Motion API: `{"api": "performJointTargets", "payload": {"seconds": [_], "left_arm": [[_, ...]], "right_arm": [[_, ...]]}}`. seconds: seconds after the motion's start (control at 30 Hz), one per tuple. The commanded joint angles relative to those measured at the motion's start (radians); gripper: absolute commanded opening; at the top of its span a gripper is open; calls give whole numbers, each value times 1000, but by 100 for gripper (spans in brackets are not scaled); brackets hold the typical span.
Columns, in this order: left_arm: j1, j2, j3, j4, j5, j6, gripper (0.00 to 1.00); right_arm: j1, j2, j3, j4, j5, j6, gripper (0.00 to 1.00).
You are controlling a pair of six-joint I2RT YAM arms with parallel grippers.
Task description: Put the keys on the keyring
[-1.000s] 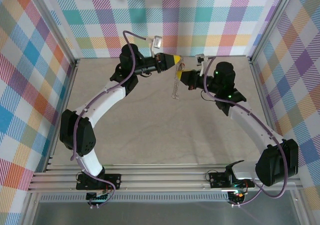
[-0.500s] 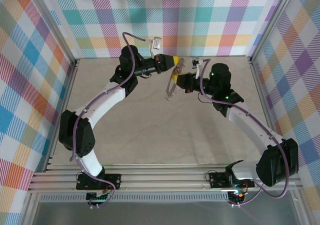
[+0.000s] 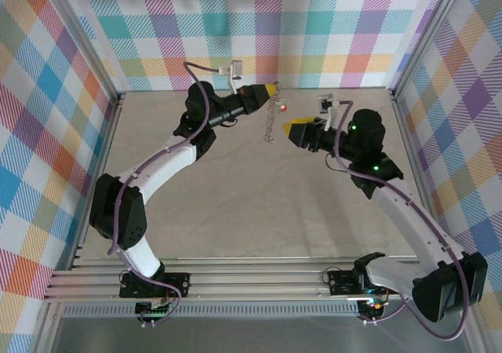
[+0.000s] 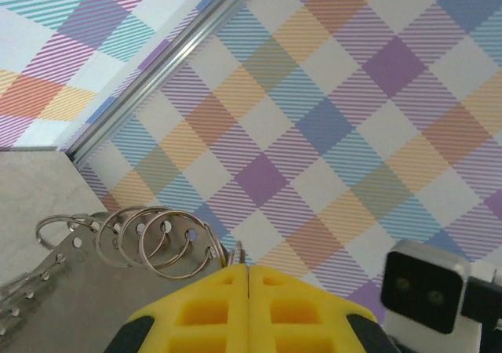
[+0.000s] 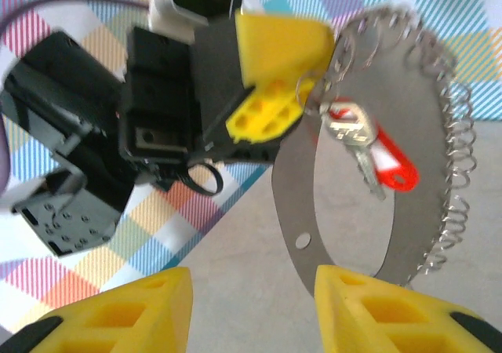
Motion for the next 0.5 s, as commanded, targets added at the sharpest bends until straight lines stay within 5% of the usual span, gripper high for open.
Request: {"api": "performJointTargets", "payload": {"seconds": [0.0,0.47], "left_arm": [[-7,-68,-20,150,-51,-75,0],[-11,-78,-82,291,-99,-180,0]], "right_arm": [[-31,-3,42,15,28,30,44],[-54,231,200,422,-85,413,41]]}}
